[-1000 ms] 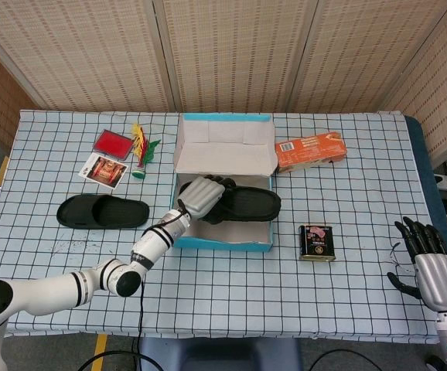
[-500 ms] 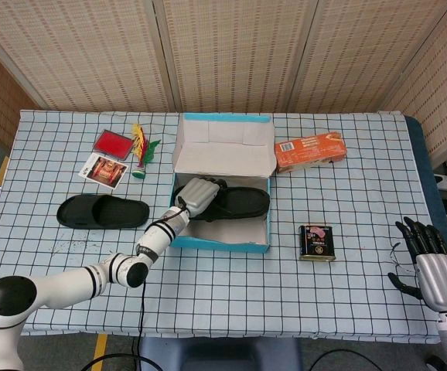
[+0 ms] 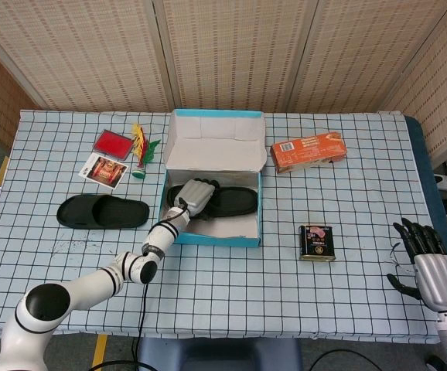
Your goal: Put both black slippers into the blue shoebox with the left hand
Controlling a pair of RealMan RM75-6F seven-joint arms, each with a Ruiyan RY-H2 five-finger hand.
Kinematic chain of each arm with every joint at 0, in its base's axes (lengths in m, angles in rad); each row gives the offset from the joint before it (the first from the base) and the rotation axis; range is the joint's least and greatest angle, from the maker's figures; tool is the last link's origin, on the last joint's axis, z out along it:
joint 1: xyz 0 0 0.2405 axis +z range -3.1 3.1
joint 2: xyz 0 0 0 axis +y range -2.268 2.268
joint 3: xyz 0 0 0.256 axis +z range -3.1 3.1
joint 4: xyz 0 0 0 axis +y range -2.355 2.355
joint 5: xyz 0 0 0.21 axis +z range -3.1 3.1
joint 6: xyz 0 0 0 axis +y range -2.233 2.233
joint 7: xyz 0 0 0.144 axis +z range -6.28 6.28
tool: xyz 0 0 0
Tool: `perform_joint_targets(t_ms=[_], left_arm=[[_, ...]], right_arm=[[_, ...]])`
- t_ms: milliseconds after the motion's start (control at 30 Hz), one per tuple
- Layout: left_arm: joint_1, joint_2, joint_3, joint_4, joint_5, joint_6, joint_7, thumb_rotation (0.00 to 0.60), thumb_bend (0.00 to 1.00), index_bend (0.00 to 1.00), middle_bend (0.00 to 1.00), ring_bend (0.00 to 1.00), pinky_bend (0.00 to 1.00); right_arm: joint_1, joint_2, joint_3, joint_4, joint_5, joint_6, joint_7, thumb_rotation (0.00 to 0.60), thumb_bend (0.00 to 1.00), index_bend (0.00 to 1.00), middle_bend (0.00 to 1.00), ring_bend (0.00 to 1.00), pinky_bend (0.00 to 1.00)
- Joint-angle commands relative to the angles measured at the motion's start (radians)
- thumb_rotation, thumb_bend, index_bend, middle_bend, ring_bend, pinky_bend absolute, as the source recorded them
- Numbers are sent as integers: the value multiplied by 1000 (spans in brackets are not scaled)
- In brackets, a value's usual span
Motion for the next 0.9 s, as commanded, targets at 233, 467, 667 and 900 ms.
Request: perform_joint_targets(t_ms=[233,467,667,900], left_arm=[[6,-24,-3,21,48,-37,-66,600,541,470,533,551,550],[35,-2,-17,-41,145,57,-127,600,474,23,80,60,312],[51,20,-21,-86,169,69,-155,600,435,0,0,0,200],[68,48,-30,-151,187,89,-177,600,417,0,0,0,174]], right_arm=[[-4,1,1,-4,-1,10,-1,600,117,0,0,0,0],[-5,4,-1,-5,-6,14,6,600,117,0,0,0,0],[-12,10,-3,-11,-19,31,13,599,117,0,0,0,0],[-18,18,-5,-13,-28,44,26,600,117,0,0,0,0]])
